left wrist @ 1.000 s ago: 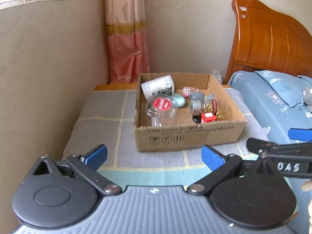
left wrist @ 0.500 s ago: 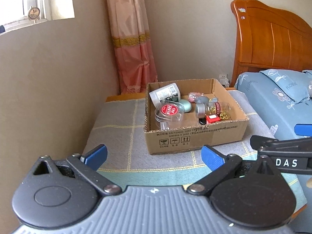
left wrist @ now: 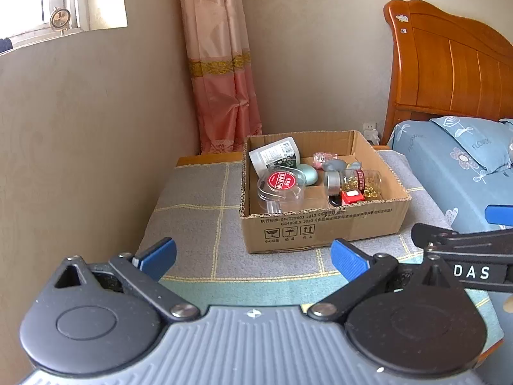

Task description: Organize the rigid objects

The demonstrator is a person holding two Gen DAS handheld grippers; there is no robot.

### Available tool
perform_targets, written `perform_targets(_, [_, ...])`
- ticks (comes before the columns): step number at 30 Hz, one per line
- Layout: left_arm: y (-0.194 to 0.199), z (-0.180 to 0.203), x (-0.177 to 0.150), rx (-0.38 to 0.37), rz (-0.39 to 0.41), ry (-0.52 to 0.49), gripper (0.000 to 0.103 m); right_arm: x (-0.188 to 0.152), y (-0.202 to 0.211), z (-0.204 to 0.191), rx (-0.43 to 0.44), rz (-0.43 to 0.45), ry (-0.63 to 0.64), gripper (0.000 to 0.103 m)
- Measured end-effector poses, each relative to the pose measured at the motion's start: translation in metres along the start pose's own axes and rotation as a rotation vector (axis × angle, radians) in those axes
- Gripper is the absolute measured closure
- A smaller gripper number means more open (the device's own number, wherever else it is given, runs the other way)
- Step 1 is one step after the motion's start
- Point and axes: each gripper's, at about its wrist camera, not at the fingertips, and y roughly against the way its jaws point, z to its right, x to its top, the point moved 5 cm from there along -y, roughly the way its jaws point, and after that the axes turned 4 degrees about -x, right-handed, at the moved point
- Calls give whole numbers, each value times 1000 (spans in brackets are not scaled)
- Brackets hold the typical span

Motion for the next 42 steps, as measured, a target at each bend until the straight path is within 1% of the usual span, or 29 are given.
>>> perform_targets(42, [2, -1, 0, 16, -6, 4, 1, 3, 4, 1, 6, 13, -3, 0])
